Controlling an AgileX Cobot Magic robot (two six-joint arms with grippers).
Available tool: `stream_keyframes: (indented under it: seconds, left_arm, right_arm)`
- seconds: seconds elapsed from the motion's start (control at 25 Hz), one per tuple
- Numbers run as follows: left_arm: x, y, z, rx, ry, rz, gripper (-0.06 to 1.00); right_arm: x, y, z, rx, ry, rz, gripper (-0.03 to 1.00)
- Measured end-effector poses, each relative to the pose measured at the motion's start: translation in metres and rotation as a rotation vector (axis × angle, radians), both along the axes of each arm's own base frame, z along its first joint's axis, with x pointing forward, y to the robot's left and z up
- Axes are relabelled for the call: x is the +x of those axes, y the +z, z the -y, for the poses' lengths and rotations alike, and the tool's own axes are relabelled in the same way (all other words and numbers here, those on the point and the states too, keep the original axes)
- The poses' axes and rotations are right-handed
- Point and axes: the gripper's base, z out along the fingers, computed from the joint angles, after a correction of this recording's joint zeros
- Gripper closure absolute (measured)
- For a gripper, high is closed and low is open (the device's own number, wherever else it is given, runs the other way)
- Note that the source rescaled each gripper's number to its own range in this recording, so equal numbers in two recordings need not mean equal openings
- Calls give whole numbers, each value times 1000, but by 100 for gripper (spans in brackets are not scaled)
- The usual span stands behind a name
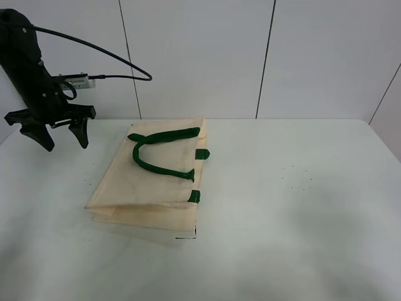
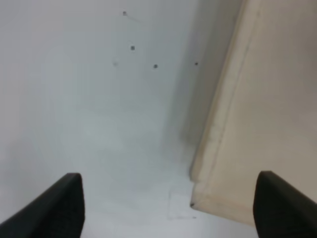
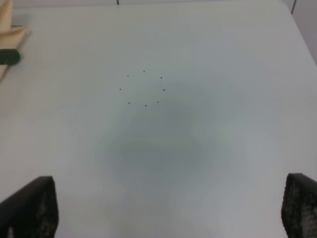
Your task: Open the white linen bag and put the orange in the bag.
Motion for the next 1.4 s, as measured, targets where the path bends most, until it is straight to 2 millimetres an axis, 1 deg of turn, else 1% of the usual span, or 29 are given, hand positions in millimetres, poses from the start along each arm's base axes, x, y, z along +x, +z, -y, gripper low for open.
stream_keyframes:
  seconds: [0.12, 0.2, 0.28, 0.36, 0.4, 0.56, 0.72, 0.88, 1.08, 1.24, 1.4]
  left_arm:
    - [-16, 3, 3, -7, -6, -17, 8]
    - [-33, 5, 2, 0, -8, -36, 8]
    - [-55, 11, 0, 2, -8, -41, 8]
    - [-81, 14, -1, 6, -9, -56, 8]
    - [-95, 19, -2, 6, -9, -49, 8]
    - [-157, 25, -6, 6, -11, -40, 8]
    - [-219, 20, -9, 6, -62, -13, 8]
    - [-265, 12, -12, 7, -104, 111, 8]
    - [-307, 0, -14, 7, -109, 262, 8]
    - [-327, 10, -15, 8, -109, 435, 8]
    - [-343, 16, -16, 14, -110, 556, 8]
  right_arm:
    - [0, 0, 0, 0, 0, 0, -3]
    - [0, 0, 0, 0, 0, 0, -3]
    - [0, 0, 0, 0, 0, 0, -3]
    - [0, 0, 0, 0, 0, 0, -3]
    - [0, 0, 0, 0, 0, 0, -3]
    - [0, 0, 0, 0, 0, 0, -3]
    - [0, 0, 0, 0, 0, 0, -3]
    - [0, 0, 0, 0, 0, 0, -3]
    - [0, 0, 0, 0, 0, 0, -3]
    - [0, 0, 0, 0, 0, 0, -3]
    - [0, 0, 0, 0, 0, 0, -3]
